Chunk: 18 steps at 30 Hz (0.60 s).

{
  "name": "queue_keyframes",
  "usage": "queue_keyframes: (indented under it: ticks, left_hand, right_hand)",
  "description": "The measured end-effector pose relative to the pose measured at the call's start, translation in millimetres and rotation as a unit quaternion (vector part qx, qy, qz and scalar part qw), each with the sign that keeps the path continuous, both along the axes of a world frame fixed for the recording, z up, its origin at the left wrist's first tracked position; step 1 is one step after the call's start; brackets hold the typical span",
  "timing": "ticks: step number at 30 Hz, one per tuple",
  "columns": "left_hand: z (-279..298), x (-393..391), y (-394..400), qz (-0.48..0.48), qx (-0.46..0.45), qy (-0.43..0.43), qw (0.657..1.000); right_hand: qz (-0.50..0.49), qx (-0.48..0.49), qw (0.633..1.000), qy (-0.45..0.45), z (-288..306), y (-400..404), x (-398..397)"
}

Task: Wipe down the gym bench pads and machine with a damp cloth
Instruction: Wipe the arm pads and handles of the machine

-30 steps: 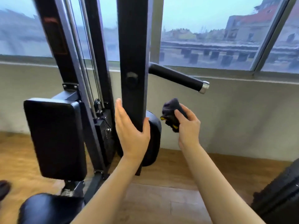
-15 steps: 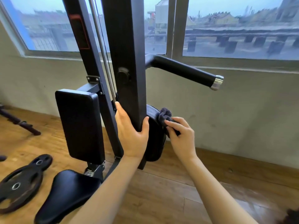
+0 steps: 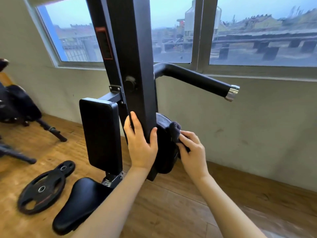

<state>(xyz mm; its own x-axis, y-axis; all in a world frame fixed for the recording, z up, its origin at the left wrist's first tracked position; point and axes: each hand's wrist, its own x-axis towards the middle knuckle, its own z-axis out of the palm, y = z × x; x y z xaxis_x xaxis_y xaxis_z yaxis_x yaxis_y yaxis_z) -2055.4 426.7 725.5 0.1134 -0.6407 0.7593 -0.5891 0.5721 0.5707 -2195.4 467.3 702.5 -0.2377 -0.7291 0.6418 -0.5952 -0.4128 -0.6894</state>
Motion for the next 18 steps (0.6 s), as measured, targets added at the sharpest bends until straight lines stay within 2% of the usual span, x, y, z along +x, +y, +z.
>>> queue_keyframes:
  ticks: [5, 8, 9, 13, 18]
  left_hand:
    - [1, 4, -6, 0.004, 0.010, -0.005, 1.000]
    - [1, 3, -5, -0.008, 0.003, 0.002, 1.000]
    - [0, 3, -5, -0.013, 0.000, 0.007, 1.000]
    - [-2, 5, -5, -0.021, -0.006, 0.016, 1.000]
    - [-3, 5, -7, -0.022, -0.009, 0.016, 1.000]
  right_hand:
    - [0.032, -0.013, 0.999, -0.037, 43, -16, 9]
    - [0.053, -0.024, 0.996, 0.068, 48, -30, 20]
    - [0.044, -0.033, 0.995, 0.078, 40, -32, 21]
    - [-0.023, -0.085, 0.995, 0.041, 4, -23, 12]
    - [-0.032, -0.056, 0.998, -0.011, -7, -10, 7]
